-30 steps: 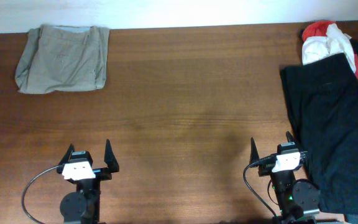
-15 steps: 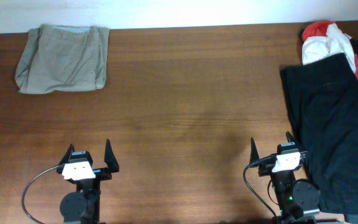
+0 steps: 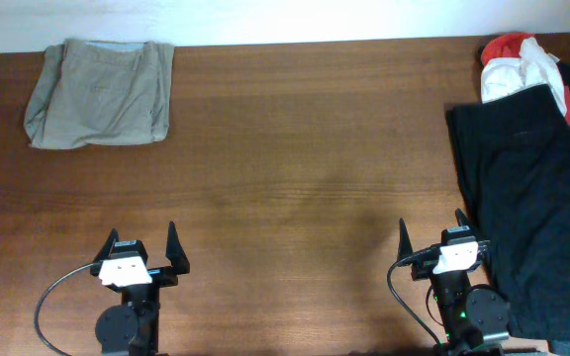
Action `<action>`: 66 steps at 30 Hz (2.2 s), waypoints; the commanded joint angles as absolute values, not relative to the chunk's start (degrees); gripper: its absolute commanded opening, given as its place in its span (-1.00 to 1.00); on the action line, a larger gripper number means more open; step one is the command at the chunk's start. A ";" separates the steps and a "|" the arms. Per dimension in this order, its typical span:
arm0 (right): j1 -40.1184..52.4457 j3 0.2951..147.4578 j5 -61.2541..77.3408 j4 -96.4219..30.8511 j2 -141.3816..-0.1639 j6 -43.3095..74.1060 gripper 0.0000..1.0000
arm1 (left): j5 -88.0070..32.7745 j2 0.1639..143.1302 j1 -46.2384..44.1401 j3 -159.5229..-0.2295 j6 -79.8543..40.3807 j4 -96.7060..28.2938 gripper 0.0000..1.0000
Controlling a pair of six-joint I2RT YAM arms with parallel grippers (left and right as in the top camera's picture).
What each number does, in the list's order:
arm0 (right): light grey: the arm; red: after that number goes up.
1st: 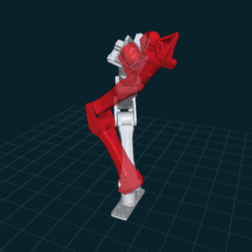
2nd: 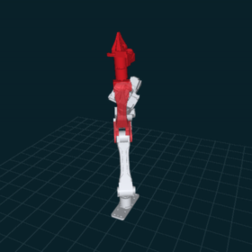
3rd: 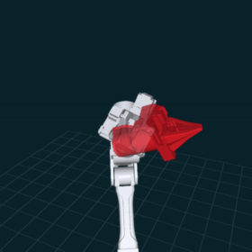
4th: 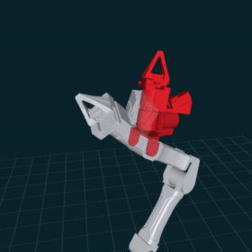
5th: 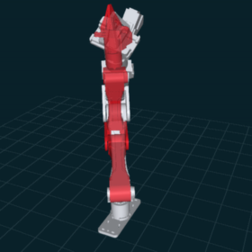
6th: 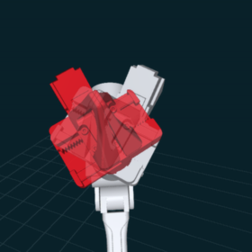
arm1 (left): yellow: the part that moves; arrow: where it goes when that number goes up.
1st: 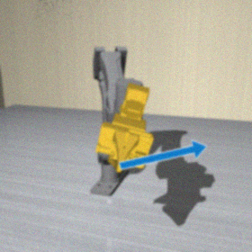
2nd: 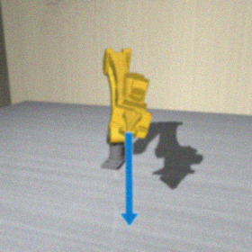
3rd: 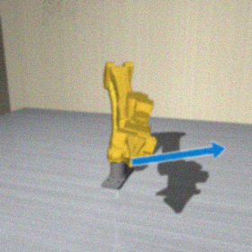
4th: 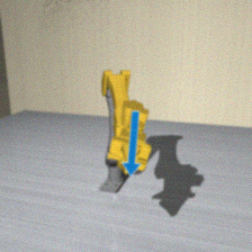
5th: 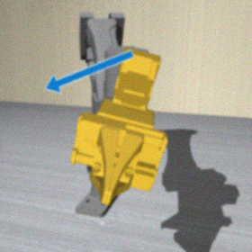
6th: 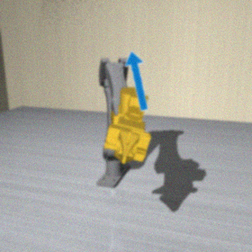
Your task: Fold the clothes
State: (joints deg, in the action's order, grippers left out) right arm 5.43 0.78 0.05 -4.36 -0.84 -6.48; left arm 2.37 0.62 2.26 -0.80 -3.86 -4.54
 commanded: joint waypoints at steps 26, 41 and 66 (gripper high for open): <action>5.98 0.84 26.70 19.27 -0.21 0.62 0.97 | 2.79 0.34 2.13 -0.49 -2.94 -4.56 0.98; 5.91 38.54 3.79 11.73 -42.41 -8.84 0.97 | 2.79 0.34 2.13 -0.49 -2.92 -4.56 0.98; -4.69 90.08 -19.00 -29.36 -118.10 -25.69 0.97 | 2.79 0.34 2.13 -0.49 -2.92 -4.56 0.98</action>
